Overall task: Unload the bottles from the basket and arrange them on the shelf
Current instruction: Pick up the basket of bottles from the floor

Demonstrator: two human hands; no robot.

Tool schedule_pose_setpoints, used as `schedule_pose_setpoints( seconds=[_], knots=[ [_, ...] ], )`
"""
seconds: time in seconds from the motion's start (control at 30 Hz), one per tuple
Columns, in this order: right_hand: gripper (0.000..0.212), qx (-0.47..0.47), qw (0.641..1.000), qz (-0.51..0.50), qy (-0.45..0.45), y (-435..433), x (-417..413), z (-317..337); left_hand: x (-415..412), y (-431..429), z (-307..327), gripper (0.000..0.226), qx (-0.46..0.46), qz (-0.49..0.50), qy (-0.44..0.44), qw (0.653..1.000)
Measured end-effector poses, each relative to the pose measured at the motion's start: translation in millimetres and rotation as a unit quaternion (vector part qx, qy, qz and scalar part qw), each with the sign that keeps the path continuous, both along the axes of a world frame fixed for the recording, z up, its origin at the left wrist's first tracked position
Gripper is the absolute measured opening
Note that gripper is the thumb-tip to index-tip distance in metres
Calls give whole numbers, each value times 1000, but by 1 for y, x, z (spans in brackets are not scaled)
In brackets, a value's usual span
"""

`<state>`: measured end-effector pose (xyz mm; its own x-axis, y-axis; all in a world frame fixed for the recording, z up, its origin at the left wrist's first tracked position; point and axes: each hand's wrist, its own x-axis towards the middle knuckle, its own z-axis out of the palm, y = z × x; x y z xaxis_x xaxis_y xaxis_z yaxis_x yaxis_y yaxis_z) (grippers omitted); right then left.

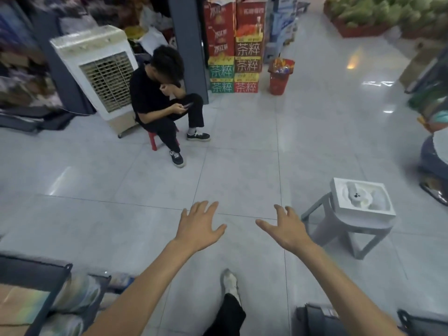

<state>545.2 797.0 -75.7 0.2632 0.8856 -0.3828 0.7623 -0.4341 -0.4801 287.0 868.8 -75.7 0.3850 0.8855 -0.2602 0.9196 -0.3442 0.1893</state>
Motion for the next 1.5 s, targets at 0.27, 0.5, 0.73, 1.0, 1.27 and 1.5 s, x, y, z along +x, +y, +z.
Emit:
schedule_pose_setpoints(
  seconds=[0.27,0.5,0.73,1.0,1.27,1.5],
  knots=[
    [97,-32,988,76,-131,155,58,-8,56,156,-18,79,-10,-32,9,999],
    [96,-21,985,65,-160,269,121,1,117,289,-9,81,13,-63,-1,998],
    [96,-30,989,33,-138,368,215,-5,211,401,-20,81,12,-97,3,995],
    [97,-26,991,13,-131,503,348,-3,345,544,-3,81,17,-99,19,995],
    [94,-1,990,27,-141,630,460,15,474,673,24,94,46,-115,11,992],
    [93,6,989,24,-148,755,551,13,556,799,14,98,60,-110,3,992]
  ],
)
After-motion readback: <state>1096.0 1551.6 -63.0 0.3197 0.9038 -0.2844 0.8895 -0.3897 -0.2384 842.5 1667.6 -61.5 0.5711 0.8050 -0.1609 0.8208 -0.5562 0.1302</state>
